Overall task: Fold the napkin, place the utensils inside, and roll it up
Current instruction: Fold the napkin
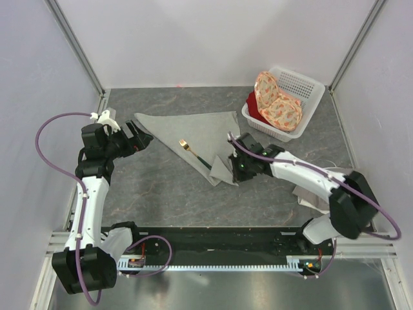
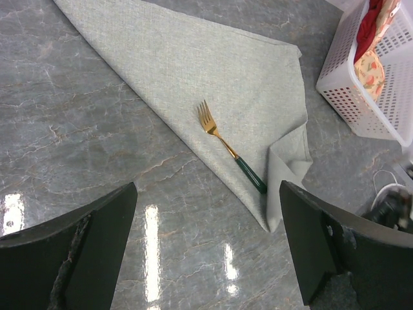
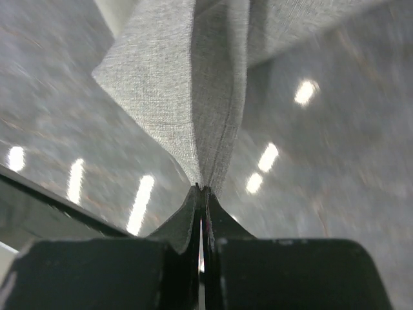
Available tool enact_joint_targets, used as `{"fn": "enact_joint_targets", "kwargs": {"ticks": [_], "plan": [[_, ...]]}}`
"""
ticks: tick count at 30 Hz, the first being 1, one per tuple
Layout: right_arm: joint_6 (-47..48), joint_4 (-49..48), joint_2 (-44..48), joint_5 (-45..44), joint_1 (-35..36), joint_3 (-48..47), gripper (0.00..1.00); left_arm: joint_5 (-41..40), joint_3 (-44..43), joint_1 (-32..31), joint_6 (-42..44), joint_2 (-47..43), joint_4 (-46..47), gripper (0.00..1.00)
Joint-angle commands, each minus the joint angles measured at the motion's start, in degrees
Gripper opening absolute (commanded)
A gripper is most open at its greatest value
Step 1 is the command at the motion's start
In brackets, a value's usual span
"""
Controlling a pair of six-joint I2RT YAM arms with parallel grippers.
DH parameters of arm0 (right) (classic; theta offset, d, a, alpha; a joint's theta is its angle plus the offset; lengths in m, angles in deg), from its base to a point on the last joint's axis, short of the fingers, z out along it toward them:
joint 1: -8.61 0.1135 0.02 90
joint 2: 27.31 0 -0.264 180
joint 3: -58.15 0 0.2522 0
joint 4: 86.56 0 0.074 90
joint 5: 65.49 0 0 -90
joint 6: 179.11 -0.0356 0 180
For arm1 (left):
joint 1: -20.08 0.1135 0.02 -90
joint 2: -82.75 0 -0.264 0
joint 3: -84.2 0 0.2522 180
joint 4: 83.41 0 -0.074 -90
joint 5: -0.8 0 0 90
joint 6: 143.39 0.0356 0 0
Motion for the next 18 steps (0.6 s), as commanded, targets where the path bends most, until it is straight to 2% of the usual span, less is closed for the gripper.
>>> {"fn": "enact_joint_targets", "kwargs": {"ticks": [1,7,15,16,18], "plan": [[-4.4,6.8,9.8,-6.5,-0.1,10.8,0.00,1.5,-0.1,0.1,-1.5,0.0,2.0,0.98],[-7.0,10.0,15.9,-9.6,-0.5,17.8,0.00,1.1,0.2,0.1,-1.5,-0.1,2.2,0.98],[-8.5,14.1,17.3,-12.2,-0.6,19.1,0.00,0.7,0.4,0.1,-1.4,-0.4,2.2,0.98],[-8.8,14.4,17.2,-11.9,-0.6,19.2,0.02,0.6,0.4,0.1,-1.4,-0.5,2.2,0.98],[-9.3,15.3,17.1,-11.3,-0.6,19.3,0.16,0.6,0.4,0.1,-1.4,-0.5,2.3,0.98]]}}
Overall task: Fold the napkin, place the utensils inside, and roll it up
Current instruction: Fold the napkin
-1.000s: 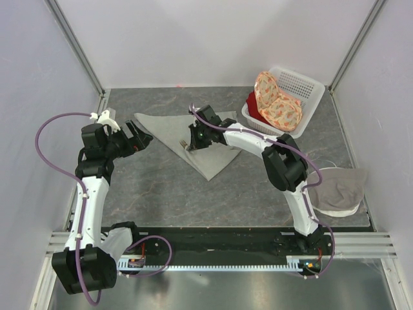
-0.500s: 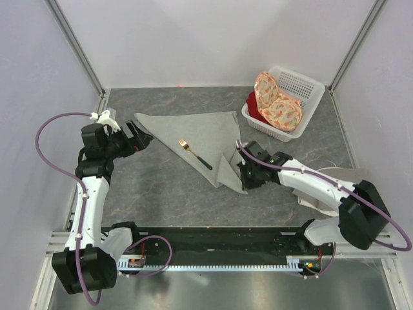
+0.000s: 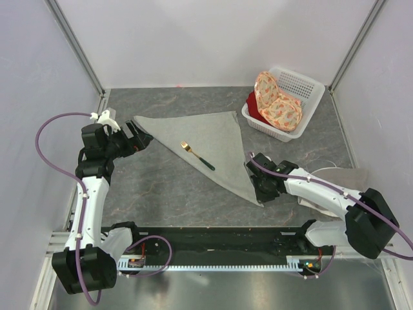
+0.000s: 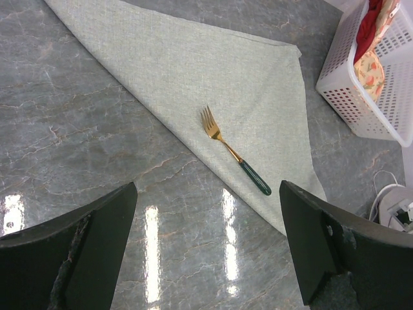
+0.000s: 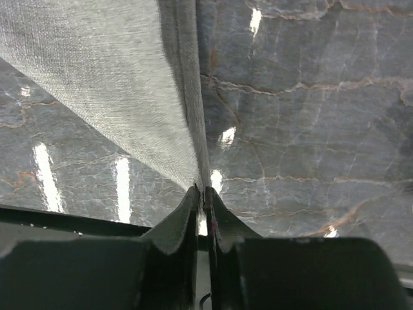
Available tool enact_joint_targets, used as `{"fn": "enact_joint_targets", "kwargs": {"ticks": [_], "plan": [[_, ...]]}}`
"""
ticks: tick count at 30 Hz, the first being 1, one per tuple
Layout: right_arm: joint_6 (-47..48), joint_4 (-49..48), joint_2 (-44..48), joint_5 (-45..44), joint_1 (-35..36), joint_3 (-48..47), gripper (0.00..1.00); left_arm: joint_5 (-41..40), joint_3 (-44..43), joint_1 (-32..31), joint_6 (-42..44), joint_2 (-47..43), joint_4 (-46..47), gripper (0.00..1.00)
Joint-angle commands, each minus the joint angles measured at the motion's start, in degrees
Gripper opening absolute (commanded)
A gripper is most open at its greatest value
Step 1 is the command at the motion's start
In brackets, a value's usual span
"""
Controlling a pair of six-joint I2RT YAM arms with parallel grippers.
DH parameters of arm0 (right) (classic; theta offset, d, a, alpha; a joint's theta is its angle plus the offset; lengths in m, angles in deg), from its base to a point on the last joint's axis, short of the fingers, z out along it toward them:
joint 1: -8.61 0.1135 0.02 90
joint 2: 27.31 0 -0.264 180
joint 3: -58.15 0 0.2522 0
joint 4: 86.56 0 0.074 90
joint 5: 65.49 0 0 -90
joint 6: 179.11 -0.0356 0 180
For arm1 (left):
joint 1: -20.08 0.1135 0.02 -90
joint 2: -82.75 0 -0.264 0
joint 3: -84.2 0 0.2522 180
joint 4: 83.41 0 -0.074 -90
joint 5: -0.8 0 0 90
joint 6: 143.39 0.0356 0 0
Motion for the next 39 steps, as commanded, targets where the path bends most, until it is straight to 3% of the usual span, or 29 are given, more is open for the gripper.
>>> {"fn": "enact_joint_targets", "kwargs": {"ticks": [1,3,4,8,12,19,29,33,35,39], "plan": [[-2.3,2.9,1.1,-0.4,-0.2,1.0,0.27,0.6,0.3,0.1,-1.4,-0.5,2.0,0.98],[-2.9,3.1,1.8,-0.1,-0.1,1.3,0.39,0.7,0.3,0.1,-1.4,-0.5,1.9,0.98],[-3.6,3.2,2.4,-0.1,-0.1,1.5,0.49,0.6,0.3,0.1,-1.4,-0.5,2.0,0.98],[-7.9,3.0,7.6,-0.3,-0.1,2.6,0.64,0.7,0.3,0.1,-1.5,-0.4,2.0,0.98],[-15.1,-1.9,12.4,1.6,-0.5,7.5,0.64,0.9,0.3,0.1,-1.5,-0.5,2.0,0.98],[-23.3,-13.6,16.8,4.6,-4.5,18.2,0.50,1.2,0.4,0.1,-1.6,-0.6,2.0,0.98],[-25.3,-12.9,19.9,4.9,-6.7,19.9,0.49,1.3,0.5,0.1,-1.6,-0.6,2.2,0.98],[-26.6,-11.1,23.4,7.0,-6.6,20.0,0.43,1.4,0.5,0.0,-1.7,-0.5,2.2,0.98],[-27.2,-10.5,26.1,8.3,-6.6,19.9,0.43,1.7,0.4,0.1,-1.7,-0.5,2.2,0.98],[-28.0,-10.4,29.7,7.5,-6.6,18.0,0.55,1.9,0.4,0.1,-1.8,-0.4,2.3,0.98]]}}
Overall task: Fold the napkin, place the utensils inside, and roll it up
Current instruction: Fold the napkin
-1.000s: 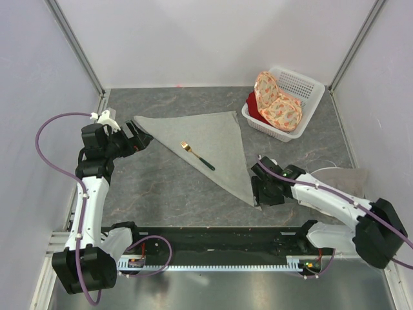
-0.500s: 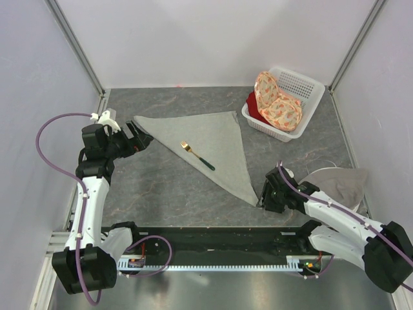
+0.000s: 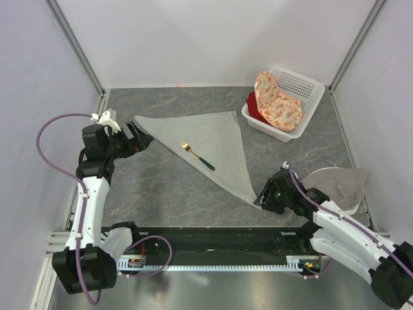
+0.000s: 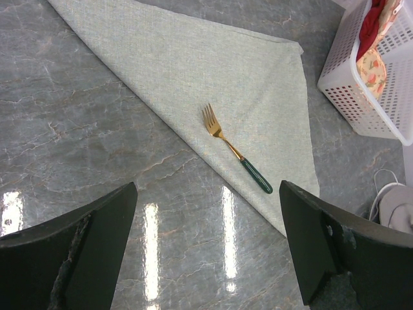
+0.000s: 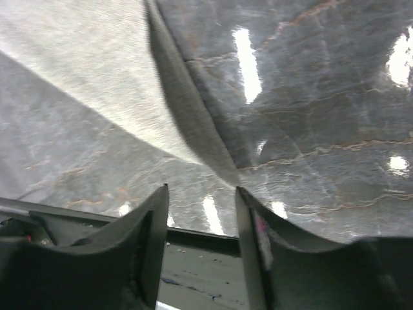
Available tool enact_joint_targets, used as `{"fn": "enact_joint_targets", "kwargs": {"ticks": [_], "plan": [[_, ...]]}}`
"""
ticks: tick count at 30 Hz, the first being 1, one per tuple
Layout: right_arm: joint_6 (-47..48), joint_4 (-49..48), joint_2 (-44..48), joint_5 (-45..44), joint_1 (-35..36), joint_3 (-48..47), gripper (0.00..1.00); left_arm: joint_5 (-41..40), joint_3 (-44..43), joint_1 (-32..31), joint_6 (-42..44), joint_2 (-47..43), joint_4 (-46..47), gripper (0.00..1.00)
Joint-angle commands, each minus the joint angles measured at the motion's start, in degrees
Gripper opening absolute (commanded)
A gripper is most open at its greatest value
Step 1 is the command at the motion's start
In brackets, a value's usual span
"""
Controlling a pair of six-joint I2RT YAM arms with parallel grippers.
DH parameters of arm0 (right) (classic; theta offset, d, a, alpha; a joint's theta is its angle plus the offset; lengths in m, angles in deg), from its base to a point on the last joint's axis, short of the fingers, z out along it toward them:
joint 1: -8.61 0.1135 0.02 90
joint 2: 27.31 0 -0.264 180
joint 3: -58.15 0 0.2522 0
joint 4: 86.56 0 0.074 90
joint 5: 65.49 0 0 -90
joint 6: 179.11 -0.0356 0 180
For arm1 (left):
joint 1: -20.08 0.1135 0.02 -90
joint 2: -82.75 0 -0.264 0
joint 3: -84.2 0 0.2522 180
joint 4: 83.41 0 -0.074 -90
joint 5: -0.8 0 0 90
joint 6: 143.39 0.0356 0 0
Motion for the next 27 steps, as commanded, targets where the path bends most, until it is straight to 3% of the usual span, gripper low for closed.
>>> {"fn": "enact_joint_targets", "kwargs": {"ticks": [1,10,19,27], "plan": [[-1.2,0.5,3.1,-0.6,-0.2,-2.7,0.55,1.8,-0.2,0.0,-1.8,-0.4,2.1,0.98],[8.0,-6.7,-10.5,-3.7,-0.6,-11.3,0.30,1.9,-0.1,-0.3,-1.8,-0.4,2.2,0.98],[9.7,-14.1,-16.8,1.6,-0.7,-9.3,0.21,-0.7,0.4,-0.4,-3.2,2.1,3.0,0.96],[9.6,-14.5,-15.2,1.5,-0.7,-2.0,0.17,-5.7,-1.1,-0.1,-8.4,8.9,6.2,0.90]]}}
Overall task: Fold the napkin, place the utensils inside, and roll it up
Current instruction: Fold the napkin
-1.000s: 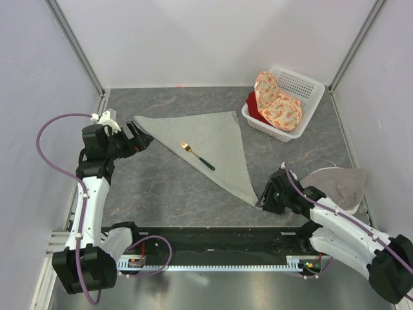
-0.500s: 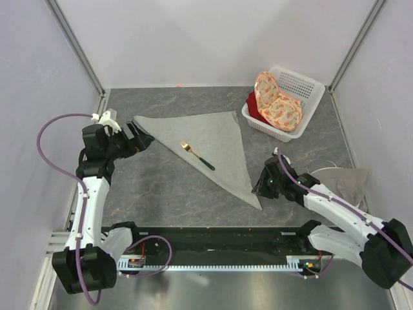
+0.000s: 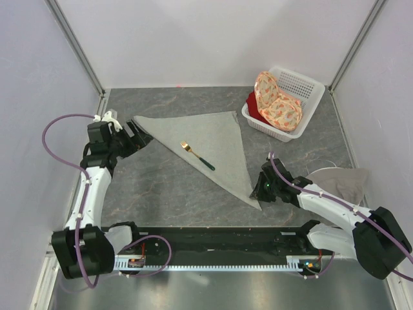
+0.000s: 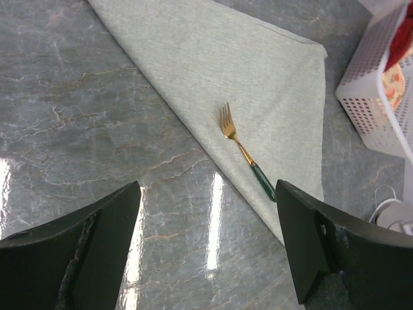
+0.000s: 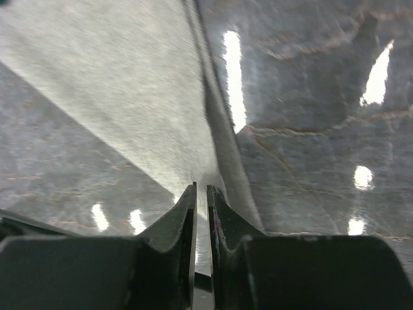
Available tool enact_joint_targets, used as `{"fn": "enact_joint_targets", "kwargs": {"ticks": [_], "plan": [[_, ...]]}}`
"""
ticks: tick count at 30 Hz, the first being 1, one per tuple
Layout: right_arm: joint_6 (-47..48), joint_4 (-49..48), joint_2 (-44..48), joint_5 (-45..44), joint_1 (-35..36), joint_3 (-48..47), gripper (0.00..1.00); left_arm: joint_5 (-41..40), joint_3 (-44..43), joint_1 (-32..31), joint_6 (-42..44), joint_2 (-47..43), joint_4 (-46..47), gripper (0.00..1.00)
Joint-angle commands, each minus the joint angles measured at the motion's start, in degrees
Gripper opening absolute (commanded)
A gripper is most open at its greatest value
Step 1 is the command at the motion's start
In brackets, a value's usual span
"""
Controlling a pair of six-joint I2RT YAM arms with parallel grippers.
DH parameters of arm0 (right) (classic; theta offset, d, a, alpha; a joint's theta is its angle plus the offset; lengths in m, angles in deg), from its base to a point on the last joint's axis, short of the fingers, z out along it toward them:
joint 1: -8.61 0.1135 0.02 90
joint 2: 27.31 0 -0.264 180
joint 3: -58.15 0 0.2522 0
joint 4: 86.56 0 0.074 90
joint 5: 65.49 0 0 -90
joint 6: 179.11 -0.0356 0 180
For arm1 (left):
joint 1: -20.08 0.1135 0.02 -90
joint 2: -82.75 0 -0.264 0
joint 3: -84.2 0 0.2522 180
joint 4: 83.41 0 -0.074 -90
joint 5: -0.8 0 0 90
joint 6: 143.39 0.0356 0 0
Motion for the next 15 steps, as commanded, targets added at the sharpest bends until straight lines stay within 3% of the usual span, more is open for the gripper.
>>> {"fn": "enact_joint_targets", "kwargs": {"ticks": [1,8,10,15], "plan": [[0.8,-1.3,1.6,0.5,-0.1,3.3,0.17,-4.4,-1.6,0.0,-5.9,3.3,5.3,0.90],[3.5,-3.2,0.5,0.8,-0.2,4.4,0.18,-10.3,-1.2,1.6,-14.9,12.5,17.0,0.79],[4.2,-3.6,1.6,0.8,-0.1,4.0,0.20,-10.8,-1.3,3.4,-16.6,17.5,22.0,0.71],[5.5,-3.5,4.7,2.2,-0.1,1.6,0.24,-10.3,-5.6,4.8,-18.6,30.5,28.8,0.63]]}}
